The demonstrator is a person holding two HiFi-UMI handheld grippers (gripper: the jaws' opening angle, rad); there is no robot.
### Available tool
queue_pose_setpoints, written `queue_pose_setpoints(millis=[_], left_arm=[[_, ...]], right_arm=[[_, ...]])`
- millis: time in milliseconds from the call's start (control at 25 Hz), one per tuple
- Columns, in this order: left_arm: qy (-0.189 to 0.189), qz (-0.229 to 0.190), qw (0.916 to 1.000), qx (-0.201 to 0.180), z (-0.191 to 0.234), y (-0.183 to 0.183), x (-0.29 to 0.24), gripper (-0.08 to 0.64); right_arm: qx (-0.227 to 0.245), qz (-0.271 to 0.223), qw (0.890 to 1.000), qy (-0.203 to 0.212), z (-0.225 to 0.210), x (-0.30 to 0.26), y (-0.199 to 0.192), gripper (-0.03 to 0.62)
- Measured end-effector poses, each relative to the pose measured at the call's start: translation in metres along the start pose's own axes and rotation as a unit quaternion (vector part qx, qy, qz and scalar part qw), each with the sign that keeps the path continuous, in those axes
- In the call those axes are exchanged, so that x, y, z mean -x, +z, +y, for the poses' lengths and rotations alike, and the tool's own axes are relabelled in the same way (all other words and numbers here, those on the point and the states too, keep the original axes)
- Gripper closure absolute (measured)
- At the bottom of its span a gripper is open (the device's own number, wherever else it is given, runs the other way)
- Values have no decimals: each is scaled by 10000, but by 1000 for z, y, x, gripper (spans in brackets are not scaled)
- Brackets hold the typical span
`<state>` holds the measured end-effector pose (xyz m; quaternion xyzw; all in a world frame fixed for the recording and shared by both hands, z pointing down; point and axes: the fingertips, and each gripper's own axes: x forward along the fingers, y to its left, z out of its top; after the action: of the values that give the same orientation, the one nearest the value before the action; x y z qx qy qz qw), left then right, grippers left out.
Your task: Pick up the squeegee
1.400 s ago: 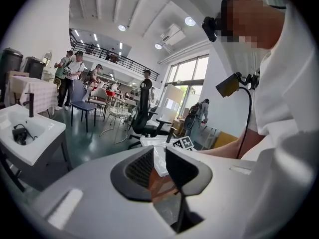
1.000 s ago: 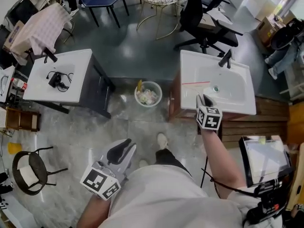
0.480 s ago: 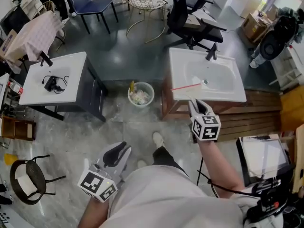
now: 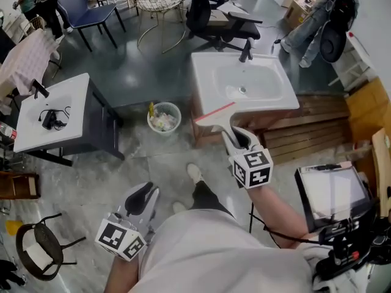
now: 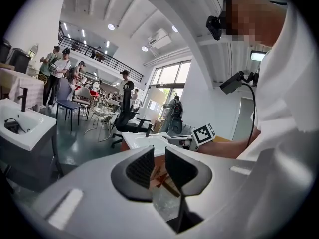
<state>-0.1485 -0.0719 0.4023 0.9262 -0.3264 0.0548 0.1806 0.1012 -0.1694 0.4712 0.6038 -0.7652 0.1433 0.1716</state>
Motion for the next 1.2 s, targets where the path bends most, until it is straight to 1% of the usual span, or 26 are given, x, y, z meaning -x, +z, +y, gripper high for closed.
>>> queue_pose_setpoints(millis=[160, 400, 760, 920, 1200], left_arm=[[-85, 19, 10000, -29, -6, -3, -4, 483], [-86, 67, 9999, -2, -6, -4, 4, 483], [-30, 87, 10000, 1, -4, -9, 0, 483], [14, 73, 10000, 23, -2, -7, 8, 483], [7, 73, 10000, 65, -1, -8, 6, 483]], right_arm=[[37, -7, 10000, 85, 9, 10, -5, 492], [44, -33, 9998, 196, 25, 22, -6, 492], [111, -86, 9992, 386, 33, 18, -6, 492], [180, -111, 9987, 468, 43, 20, -1, 492], [192, -132, 9984, 513, 45, 19, 4, 492]])
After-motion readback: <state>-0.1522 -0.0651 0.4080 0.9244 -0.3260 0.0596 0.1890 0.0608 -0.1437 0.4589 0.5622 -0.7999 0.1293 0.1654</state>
